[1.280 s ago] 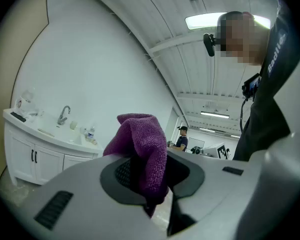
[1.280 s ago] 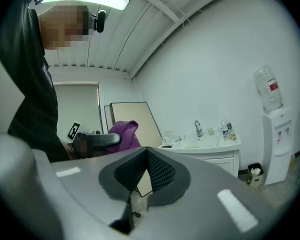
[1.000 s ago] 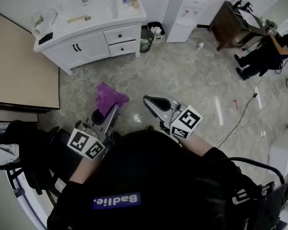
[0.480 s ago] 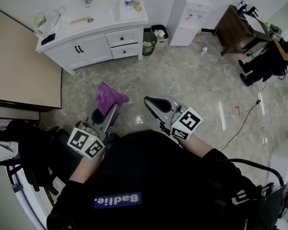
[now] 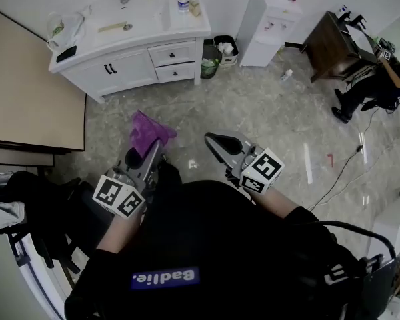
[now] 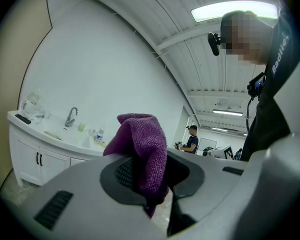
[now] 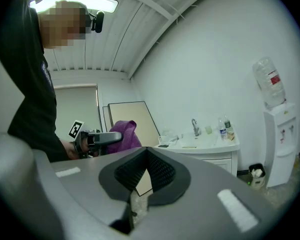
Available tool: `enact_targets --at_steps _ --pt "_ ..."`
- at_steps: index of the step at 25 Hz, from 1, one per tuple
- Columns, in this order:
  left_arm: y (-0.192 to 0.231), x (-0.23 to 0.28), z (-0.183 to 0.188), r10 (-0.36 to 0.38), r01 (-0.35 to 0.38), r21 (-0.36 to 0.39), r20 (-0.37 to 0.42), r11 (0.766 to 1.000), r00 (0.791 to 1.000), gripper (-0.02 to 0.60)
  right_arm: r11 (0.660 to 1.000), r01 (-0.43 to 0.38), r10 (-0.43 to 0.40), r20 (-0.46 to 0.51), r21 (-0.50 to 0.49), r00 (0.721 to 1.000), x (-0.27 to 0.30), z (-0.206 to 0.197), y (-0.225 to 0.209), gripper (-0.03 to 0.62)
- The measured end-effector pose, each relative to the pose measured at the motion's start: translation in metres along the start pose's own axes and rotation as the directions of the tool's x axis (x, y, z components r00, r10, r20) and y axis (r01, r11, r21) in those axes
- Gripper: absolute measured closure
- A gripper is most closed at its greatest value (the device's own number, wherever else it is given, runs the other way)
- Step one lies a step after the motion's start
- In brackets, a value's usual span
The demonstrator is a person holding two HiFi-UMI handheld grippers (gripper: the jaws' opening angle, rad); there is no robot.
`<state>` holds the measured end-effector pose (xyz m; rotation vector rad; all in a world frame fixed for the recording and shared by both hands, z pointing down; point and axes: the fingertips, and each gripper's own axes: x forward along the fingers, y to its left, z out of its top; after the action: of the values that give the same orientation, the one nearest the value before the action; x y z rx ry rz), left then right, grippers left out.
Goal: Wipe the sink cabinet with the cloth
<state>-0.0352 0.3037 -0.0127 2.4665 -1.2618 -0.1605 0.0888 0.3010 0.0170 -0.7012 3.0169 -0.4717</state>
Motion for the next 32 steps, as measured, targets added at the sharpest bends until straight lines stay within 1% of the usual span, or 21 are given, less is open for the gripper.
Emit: enact_targets --at_steps 5,9,13,17,21,25,29,32 --pt "0.063 0.032 0.014 -0.019 0.019 -0.001 -0.002 1.0 1.0 0.494 0.999 0.036 -0.037 -0.019 -0.024 0.999 0.049 0.008 -0.037 0.6" --pt "0.133 0.068 0.031 -0.04 0.041 0.01 -0.022 0.999 0.999 0.494 0.996 0.087 -0.089 -0.038 -0.032 0.995 0.105 0.019 -0.078 0.6" --pt "0.207 0.1 0.045 -0.07 0.072 0.025 -0.051 0.997 0.996 0.494 0.988 0.157 -0.157 -0.054 -0.007 0.986 0.166 0.031 -0.121 0.6" --pt "0.271 0.128 0.047 -0.064 0.068 0.04 -0.088 0.997 0.994 0.494 0.98 0.199 -0.199 -0.056 -0.009 0.978 0.215 0.034 -0.159 0.6" --pt "0.313 0.153 0.028 -0.037 0.042 0.043 -0.101 0.998 0.994 0.494 0.979 0.204 -0.202 -0.057 0.023 0.978 0.244 0.026 -0.192 0.6" --pt "0.342 0.181 -0.006 0.008 0.0 0.063 -0.121 0.998 0.993 0.494 0.984 0.172 -0.17 -0.063 0.043 0.983 0.261 0.001 -0.226 0.6" --pt "0.374 0.217 -0.057 0.063 -0.053 0.09 -0.104 0.995 0.993 0.494 0.987 0.14 -0.135 -0.072 0.074 0.988 0.274 -0.051 -0.277 0.6" --pt "0.404 0.245 -0.113 0.104 -0.095 0.1 -0.09 0.99 0.99 0.494 0.996 0.077 -0.073 -0.071 0.045 0.995 0.287 -0.099 -0.312 0.6"
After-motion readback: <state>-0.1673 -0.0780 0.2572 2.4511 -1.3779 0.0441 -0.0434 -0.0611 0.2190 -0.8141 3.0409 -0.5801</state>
